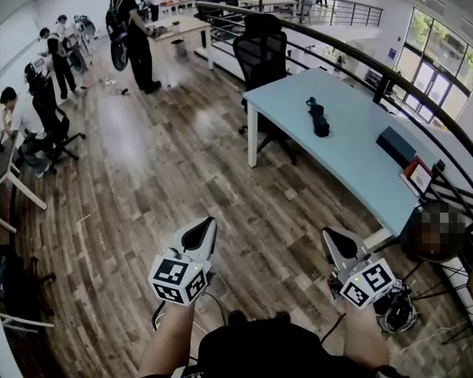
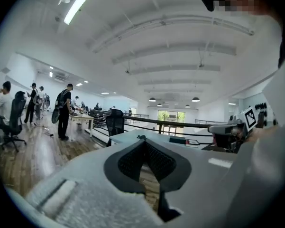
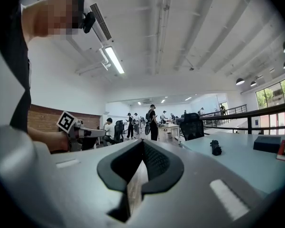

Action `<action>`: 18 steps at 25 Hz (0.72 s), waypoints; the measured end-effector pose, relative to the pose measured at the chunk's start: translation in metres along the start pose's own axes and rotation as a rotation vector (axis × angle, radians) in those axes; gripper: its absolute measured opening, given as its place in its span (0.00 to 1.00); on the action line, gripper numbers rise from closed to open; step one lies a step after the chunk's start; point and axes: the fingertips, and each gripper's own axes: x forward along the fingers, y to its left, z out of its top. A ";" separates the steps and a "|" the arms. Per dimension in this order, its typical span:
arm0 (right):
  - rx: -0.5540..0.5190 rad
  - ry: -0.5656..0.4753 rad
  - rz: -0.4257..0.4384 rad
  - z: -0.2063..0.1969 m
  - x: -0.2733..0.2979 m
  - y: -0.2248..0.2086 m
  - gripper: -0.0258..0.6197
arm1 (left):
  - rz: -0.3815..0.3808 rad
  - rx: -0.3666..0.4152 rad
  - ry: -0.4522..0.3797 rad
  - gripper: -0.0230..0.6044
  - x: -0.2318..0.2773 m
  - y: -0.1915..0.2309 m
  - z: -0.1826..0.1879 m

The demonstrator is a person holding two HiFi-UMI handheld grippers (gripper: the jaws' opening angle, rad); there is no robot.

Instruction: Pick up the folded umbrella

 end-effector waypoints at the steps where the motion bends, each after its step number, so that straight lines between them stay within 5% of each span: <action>1: -0.008 0.005 0.009 -0.001 0.004 0.007 0.04 | -0.021 -0.003 -0.009 0.04 -0.005 0.002 0.001; 9: 0.027 0.002 0.024 -0.003 0.028 0.049 0.04 | -0.053 0.085 0.011 0.05 -0.031 0.023 0.002; 18: 0.073 0.058 0.054 -0.021 0.050 0.053 0.04 | -0.075 0.016 0.007 0.05 -0.031 0.047 -0.011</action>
